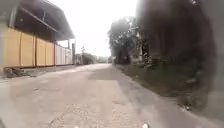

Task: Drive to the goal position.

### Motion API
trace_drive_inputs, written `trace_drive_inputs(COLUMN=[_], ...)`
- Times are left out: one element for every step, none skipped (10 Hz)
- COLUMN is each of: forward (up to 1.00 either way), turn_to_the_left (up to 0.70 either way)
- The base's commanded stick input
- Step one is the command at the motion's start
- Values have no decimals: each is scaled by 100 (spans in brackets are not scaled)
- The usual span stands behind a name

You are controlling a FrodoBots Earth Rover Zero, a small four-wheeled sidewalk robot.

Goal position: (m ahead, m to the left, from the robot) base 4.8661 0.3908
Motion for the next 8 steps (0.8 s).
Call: trace_drive_inputs(forward=[85, 85, 85, 85, 85, 85, 85, 85], turn_to_the_left=[4, 5, 1, 2, 3, 4, 3, 4])
